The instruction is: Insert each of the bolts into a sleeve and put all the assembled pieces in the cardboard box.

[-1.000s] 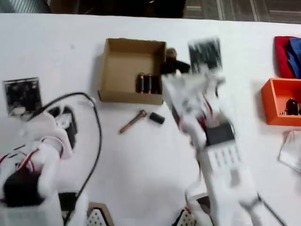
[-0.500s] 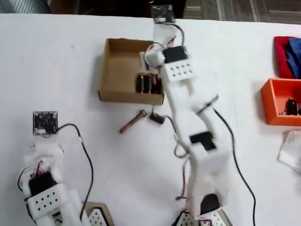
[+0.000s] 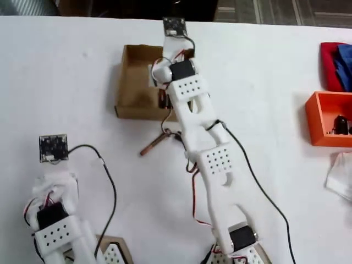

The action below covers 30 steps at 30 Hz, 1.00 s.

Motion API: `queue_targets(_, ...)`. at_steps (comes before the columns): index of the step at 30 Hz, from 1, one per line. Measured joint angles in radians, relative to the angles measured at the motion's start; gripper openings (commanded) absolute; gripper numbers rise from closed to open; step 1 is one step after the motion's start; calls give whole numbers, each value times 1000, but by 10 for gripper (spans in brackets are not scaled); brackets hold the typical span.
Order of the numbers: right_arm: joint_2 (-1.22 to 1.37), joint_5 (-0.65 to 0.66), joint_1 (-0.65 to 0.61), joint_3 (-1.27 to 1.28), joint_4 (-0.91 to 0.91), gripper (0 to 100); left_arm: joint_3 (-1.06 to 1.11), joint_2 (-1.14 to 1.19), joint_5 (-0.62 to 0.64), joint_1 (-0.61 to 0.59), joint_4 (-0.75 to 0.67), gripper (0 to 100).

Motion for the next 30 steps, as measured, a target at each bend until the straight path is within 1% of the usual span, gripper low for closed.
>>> queue_targets(7, 29, -2, -9, 0, 0, 20, 0, 0, 0, 0, 0, 76)
queue_targets(14, 44, -12, -49, -2, 0, 20, 0, 0, 0, 0, 0, 76)
queue_targets(18, 83, -63, -46, -2, 0, 20, 0, 0, 0, 0, 0, 76)
queue_targets(30, 114, -71, -51, -5, -5, 20, 0, 0, 0, 0, 0, 76)
